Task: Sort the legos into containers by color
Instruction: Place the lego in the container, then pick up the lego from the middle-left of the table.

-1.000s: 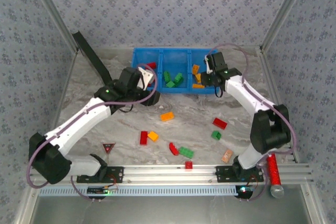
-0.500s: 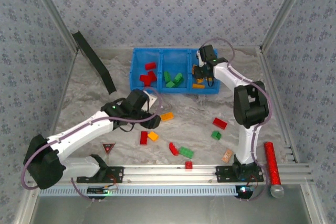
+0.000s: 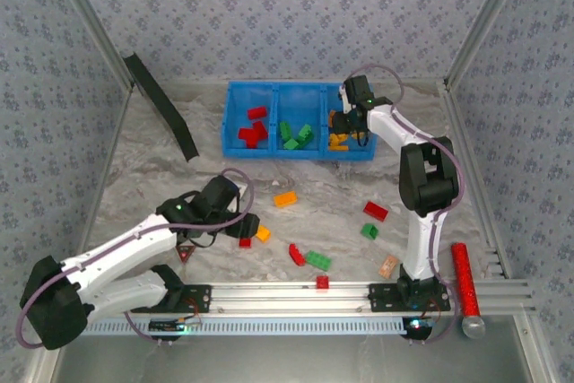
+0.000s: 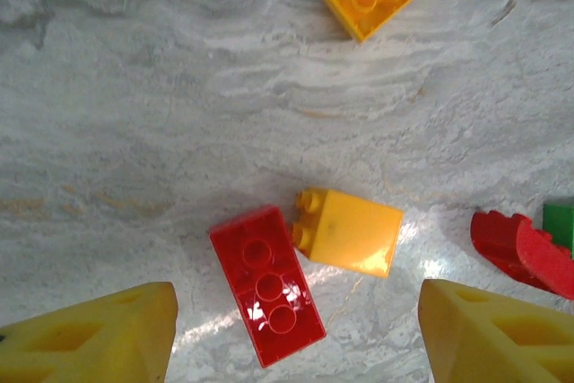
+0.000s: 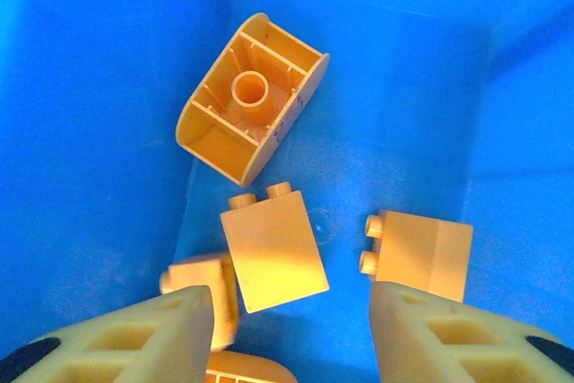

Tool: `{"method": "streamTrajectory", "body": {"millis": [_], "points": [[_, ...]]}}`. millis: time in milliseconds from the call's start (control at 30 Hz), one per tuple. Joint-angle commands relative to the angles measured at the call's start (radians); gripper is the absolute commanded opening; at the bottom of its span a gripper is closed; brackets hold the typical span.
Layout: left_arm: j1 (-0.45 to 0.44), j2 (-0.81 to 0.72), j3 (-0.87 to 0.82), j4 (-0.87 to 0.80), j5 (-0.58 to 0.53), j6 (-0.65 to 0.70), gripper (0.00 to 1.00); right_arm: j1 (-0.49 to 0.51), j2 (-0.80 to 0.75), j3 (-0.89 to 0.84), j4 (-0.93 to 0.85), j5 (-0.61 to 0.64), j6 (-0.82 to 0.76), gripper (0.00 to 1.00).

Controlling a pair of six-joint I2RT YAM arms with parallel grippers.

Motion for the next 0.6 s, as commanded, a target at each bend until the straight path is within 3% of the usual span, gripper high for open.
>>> {"method": "streamTrajectory", "body": {"millis": [0,200,567], "points": [[-0.026,-0.013,-0.03,-0.014,-0.002,-0.067,0.71,-0.004,-0.015,0.035,-0.029,-0.015,-0.005,0.53],[-0.084,-0.031,-0.116,0.009,-0.03,-0.144,0.71,0.0,-0.08,0.032,-0.062,-0.022,-0.015,0.59],[-0.095,0.045,-0.153,0.106,-0.046,-0.158,0.71,0.019,-0.238,-0.025,-0.106,-0.021,-0.03,0.65]]}}
